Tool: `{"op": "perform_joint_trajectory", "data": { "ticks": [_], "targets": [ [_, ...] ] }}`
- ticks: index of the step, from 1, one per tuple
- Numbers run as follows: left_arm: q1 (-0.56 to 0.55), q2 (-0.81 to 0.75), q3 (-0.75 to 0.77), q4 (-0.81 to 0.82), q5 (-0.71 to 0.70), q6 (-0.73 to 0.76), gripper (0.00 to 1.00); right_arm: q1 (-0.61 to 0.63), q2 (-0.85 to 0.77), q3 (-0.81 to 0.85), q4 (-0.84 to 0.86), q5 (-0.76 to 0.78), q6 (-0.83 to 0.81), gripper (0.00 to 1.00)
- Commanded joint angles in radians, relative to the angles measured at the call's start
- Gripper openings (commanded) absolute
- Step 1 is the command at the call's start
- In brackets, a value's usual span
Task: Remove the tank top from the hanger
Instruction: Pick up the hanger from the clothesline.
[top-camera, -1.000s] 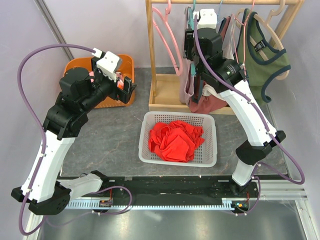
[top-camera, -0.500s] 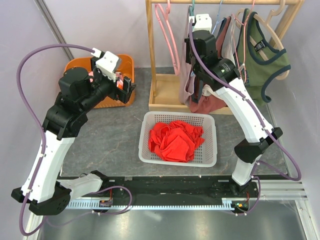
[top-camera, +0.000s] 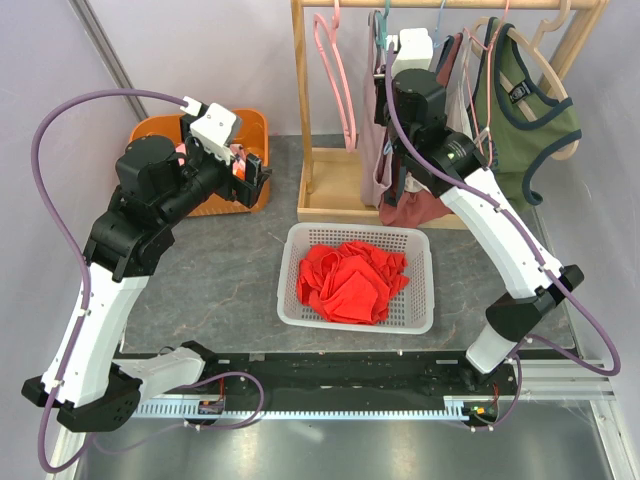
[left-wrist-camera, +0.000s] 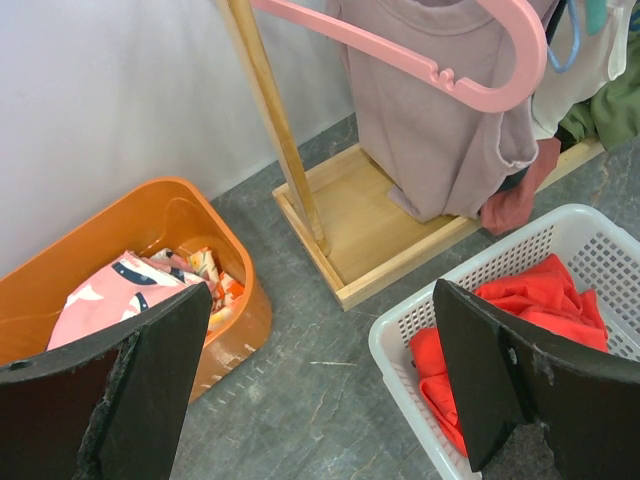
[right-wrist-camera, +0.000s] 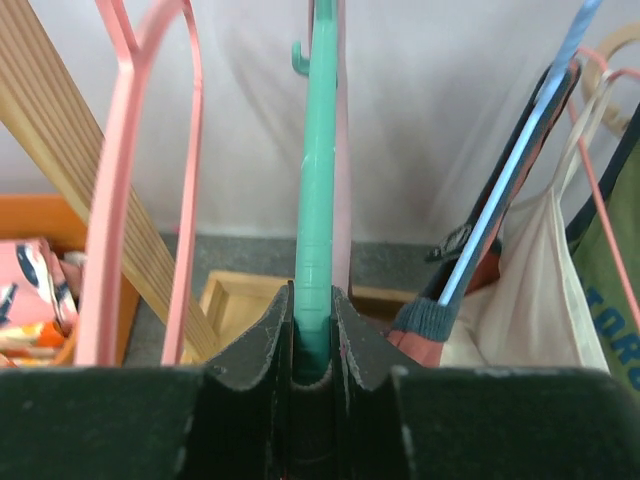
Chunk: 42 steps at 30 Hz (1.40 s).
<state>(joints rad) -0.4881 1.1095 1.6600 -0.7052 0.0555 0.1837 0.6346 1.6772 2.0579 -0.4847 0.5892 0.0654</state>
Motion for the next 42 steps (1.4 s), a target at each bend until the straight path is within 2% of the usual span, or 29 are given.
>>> {"op": "perform_joint_trajectory", "data": {
  "ticks": [1, 15, 20, 32, 38, 40, 42],
  "targets": [
    [0.006, -0.02, -0.003, 0.026, 0.007, 0.031, 1.0, 0.0, -0.096, -0.018, 0.25, 0.021, -0.041, 0.0],
    [0.006, -0.028, 0.001, 0.024, 0.004, 0.034, 1.0, -0.001, -0.198, -0.31, 0.503, 0.037, -0.102, 0.0],
    [0.006, -0.031, -0.005, 0.023, 0.0, 0.037, 1.0, -0.001, -0.312, -0.456, 0.626, 0.011, -0.099, 0.0],
    [0.014, -0.027, -0.002, 0.024, 0.01, 0.034, 1.0, 0.0, -0.283, -0.44, 0.784, -0.012, -0.174, 0.0],
    [0.017, -0.033, -0.002, 0.023, 0.0, 0.04, 1.0, 0.0, -0.14, -0.28, 0.669, -0.032, -0.161, 0.0],
    [0.017, -0.039, -0.011, 0.026, -0.006, 0.043, 0.99, 0.002, -0.134, -0.288, 0.649, -0.042, -0.135, 0.0],
    [0.017, -0.039, -0.017, 0.026, -0.008, 0.045, 1.0, 0.004, -0.148, -0.326, 0.698, -0.034, -0.128, 0.0]
  ]
}}
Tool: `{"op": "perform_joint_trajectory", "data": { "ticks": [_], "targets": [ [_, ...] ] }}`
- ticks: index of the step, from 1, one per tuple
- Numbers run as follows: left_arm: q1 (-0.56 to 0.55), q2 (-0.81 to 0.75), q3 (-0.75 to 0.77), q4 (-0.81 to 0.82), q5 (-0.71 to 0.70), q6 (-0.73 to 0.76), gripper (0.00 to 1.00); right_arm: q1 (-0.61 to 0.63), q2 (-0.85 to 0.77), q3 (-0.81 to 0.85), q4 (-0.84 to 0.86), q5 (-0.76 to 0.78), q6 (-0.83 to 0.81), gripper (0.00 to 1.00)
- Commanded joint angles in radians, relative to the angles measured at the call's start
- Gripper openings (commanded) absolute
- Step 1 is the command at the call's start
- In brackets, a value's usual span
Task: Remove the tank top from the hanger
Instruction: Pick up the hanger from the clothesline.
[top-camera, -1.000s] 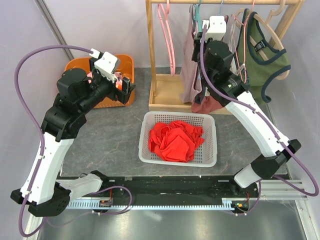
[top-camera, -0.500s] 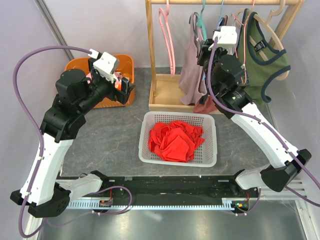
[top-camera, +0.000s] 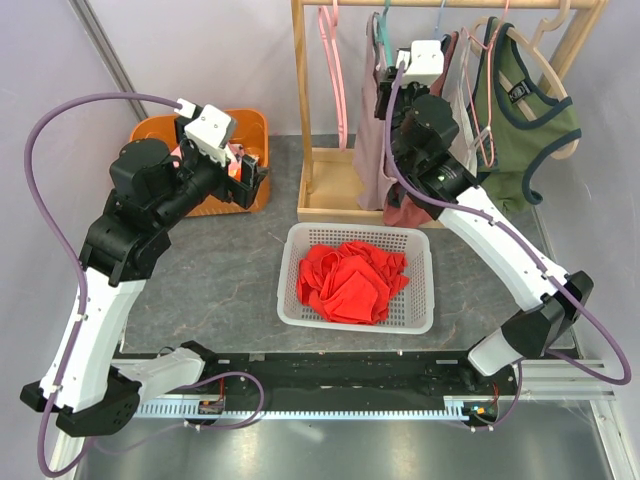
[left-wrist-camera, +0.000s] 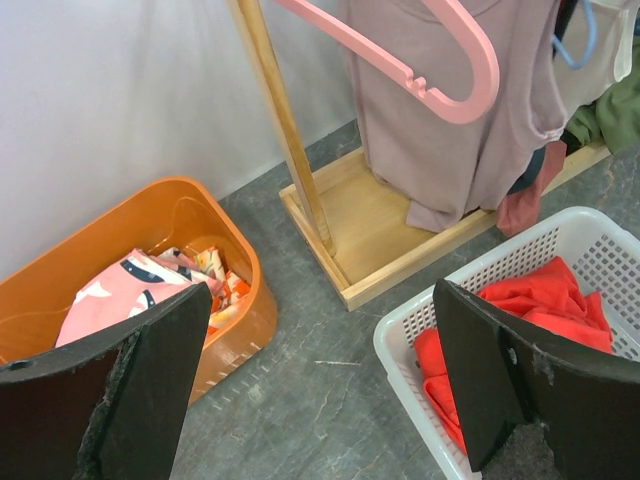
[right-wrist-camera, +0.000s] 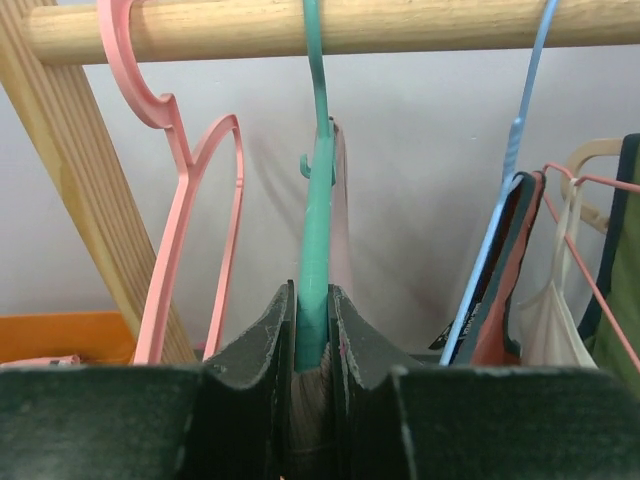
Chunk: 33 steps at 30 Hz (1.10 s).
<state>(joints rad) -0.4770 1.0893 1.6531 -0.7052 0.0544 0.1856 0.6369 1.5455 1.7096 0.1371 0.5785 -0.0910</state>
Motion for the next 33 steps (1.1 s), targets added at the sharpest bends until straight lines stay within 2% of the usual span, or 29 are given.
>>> {"op": "perform_joint_trajectory", "data": {
  "ticks": [1, 6, 14, 22, 27, 33],
  "targets": [
    [0.006, -0.017, -0.013, 0.026, -0.004, 0.043, 1.0, 0.001, -0.018, 0.015, 0.093, -0.023, 0.025, 0.0],
    [0.006, -0.017, -0.01, 0.026, 0.001, 0.044, 1.0, 0.014, -0.018, 0.019, 0.2, -0.02, -0.027, 0.0],
    [0.006, -0.025, -0.018, 0.026, -0.004, 0.044, 1.0, 0.095, -0.031, -0.024, 0.468, 0.063, -0.226, 0.0],
    [0.008, -0.029, -0.022, 0.026, -0.005, 0.046, 0.99, 0.104, -0.12, -0.122, 0.571, 0.113, -0.243, 0.0],
    [0.008, -0.031, -0.021, 0.026, -0.001, 0.045, 0.99, 0.107, -0.166, -0.14, 0.515, 0.092, -0.24, 0.0],
    [0.008, -0.034, -0.024, 0.024, -0.001, 0.045, 1.0, 0.116, -0.277, -0.101, 0.175, -0.029, -0.115, 0.0]
  ]
}}
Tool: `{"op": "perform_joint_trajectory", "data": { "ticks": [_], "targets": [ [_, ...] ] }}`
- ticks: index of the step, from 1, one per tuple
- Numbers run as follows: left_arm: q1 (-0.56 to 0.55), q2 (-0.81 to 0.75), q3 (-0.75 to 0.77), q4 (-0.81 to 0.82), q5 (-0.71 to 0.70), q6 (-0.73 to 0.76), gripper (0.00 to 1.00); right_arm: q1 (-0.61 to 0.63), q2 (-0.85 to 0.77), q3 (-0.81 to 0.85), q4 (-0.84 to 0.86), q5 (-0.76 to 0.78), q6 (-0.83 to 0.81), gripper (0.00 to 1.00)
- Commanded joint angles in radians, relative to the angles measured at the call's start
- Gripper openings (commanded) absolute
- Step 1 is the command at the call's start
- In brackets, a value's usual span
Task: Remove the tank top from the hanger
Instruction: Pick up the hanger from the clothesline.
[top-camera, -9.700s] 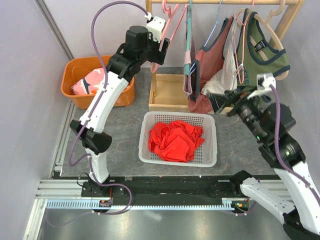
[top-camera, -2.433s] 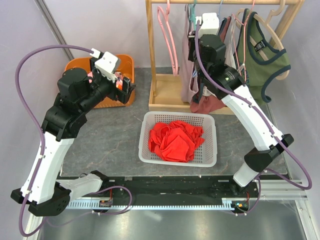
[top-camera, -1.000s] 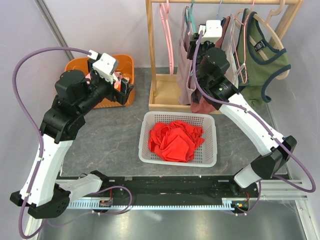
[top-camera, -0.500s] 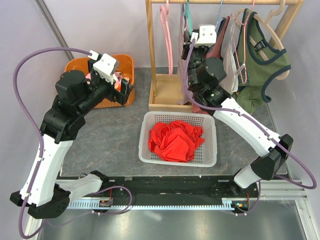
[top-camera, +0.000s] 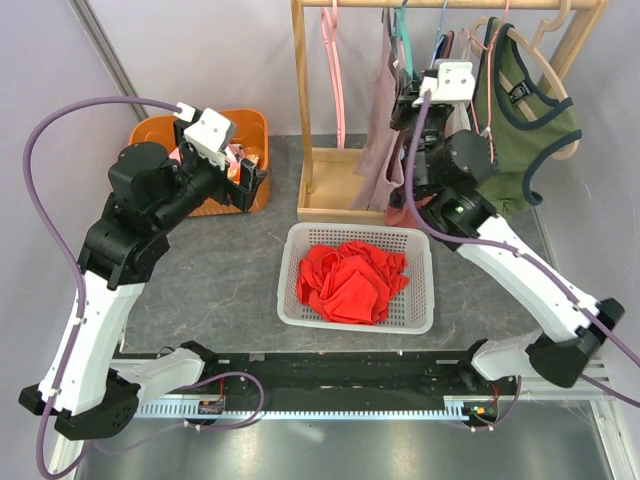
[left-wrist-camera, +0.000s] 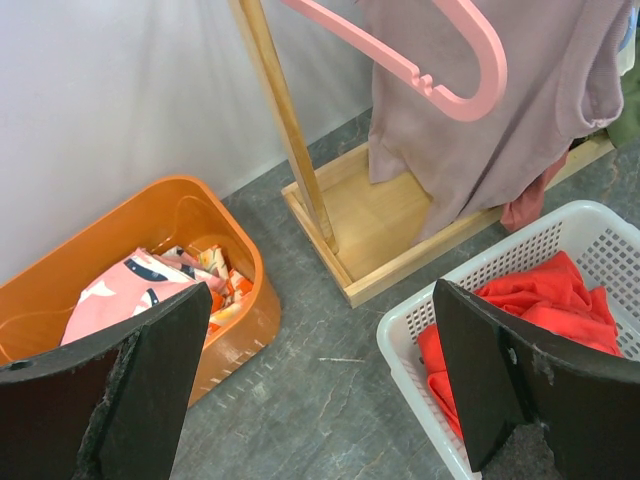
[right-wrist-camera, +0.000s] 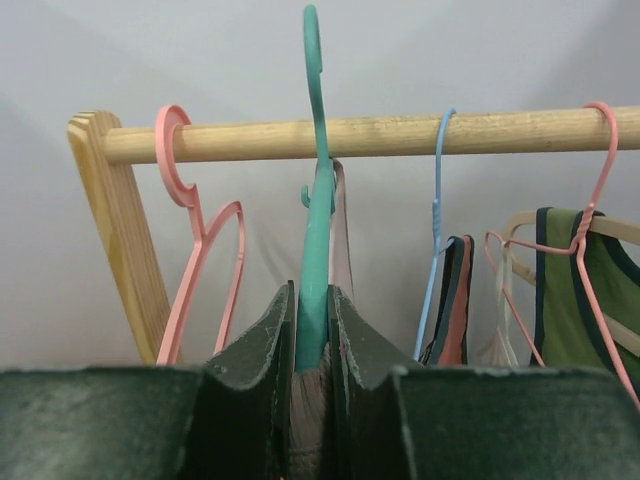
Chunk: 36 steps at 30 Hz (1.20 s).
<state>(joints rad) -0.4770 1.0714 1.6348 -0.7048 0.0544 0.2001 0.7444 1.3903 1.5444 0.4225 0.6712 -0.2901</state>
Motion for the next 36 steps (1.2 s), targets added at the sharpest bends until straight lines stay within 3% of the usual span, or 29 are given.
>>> {"op": "perform_joint_trajectory", "data": {
  "ticks": [1, 7, 13, 20, 27, 36],
  "targets": [
    [0.006, -0.018, -0.004, 0.024, -0.001, 0.03, 1.0, 0.009, -0.137, 0.081, -0.233, -0.143, 0.133, 0.0],
    [0.008, -0.021, 0.008, 0.024, 0.004, 0.028, 1.0, 0.009, -0.287, 0.166, -0.642, -0.335, 0.287, 0.0],
    [0.008, -0.034, -0.007, 0.025, 0.009, 0.001, 1.0, 0.009, -0.473, 0.148, -0.832, -0.427, 0.387, 0.0],
    [0.008, -0.067, -0.052, 0.015, 0.094, -0.034, 0.99, 0.009, -0.599, 0.204, -0.857, -0.541, 0.402, 0.0],
    [0.008, -0.103, -0.03, -0.022, 0.179, 0.013, 1.0, 0.009, -0.553, 0.4, -0.88, -0.631, 0.411, 0.0],
    [0.008, -0.146, 0.111, -0.045, 0.496, 0.14, 1.0, 0.009, -0.462, 0.448, -0.915, -0.717, 0.442, 0.0]
  ]
}}
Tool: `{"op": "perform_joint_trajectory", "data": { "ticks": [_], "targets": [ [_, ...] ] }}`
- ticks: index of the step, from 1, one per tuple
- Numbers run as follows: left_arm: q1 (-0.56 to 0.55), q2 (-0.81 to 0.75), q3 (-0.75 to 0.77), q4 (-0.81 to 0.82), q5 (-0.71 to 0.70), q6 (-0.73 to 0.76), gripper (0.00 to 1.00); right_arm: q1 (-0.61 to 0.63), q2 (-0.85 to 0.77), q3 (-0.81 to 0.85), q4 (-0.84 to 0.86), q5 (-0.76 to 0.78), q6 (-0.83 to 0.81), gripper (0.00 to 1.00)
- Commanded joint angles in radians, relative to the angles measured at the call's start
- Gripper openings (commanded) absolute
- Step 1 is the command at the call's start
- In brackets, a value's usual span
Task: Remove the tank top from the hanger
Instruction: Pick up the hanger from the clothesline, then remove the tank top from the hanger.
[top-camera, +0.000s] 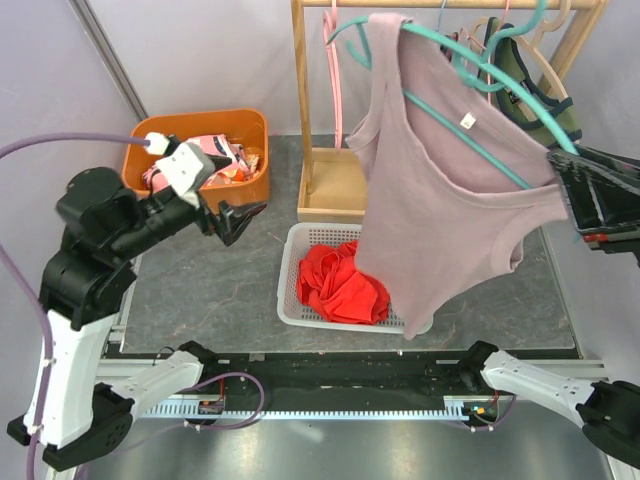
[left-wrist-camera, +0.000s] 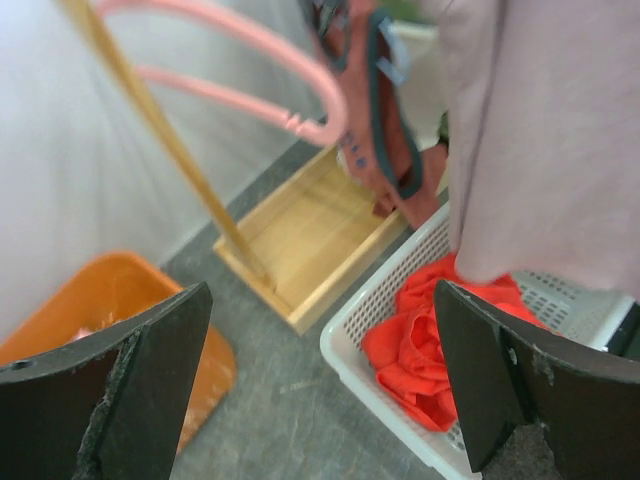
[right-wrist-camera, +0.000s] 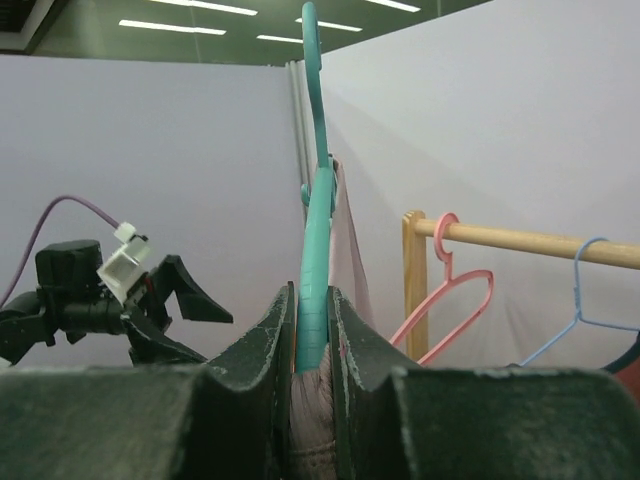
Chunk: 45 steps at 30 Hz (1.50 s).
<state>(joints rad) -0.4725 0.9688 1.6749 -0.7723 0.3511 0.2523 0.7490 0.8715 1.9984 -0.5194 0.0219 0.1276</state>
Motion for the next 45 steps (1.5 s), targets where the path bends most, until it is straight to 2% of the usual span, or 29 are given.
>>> {"op": "perform_joint_trajectory", "data": {
  "ticks": [1, 4, 6, 15, 22, 26, 38, 42, 45],
  "targets": [
    [0.002, -0.056, 0.069, 0.034, 0.268, 0.109, 0.99, 0.004, 0.069, -0.012, 0.022, -0.089, 0.023, 0.0],
    [0.003, -0.097, 0.075, 0.125, 0.334, 0.088, 1.0, 0.004, 0.098, -0.026, -0.016, -0.123, 0.01, 0.0],
    [0.003, -0.102, 0.094, 0.169, 0.33, 0.062, 1.0, 0.004, 0.112, -0.033, -0.048, -0.154, 0.003, 0.0],
    [0.003, -0.133, -0.041, 0.209, 0.33, 0.099, 0.99, 0.004, 0.152, -0.112, -0.119, -0.333, -0.025, 0.0],
    [0.003, -0.076, -0.06, 0.209, 0.356, 0.108, 1.0, 0.004, 0.165, -0.13, -0.154, -0.476, -0.071, 0.0],
    [0.006, -0.059, -0.066, 0.162, 0.391, 0.105, 1.0, 0.003, 0.159, -0.145, -0.177, -0.549, -0.103, 0.0],
    [0.009, 0.014, 0.002, -0.07, 0.611, 0.128, 0.95, 0.004, 0.121, -0.194, -0.166, -0.626, -0.155, 0.0],
    [0.009, 0.065, 0.058, -0.195, 0.627, 0.162, 0.94, 0.004, 0.115, -0.194, -0.145, -0.629, -0.155, 0.0],
    [0.009, 0.083, 0.086, -0.231, 0.635, 0.177, 0.91, 0.004, 0.109, -0.204, -0.126, -0.637, -0.149, 0.0]
  ]
}}
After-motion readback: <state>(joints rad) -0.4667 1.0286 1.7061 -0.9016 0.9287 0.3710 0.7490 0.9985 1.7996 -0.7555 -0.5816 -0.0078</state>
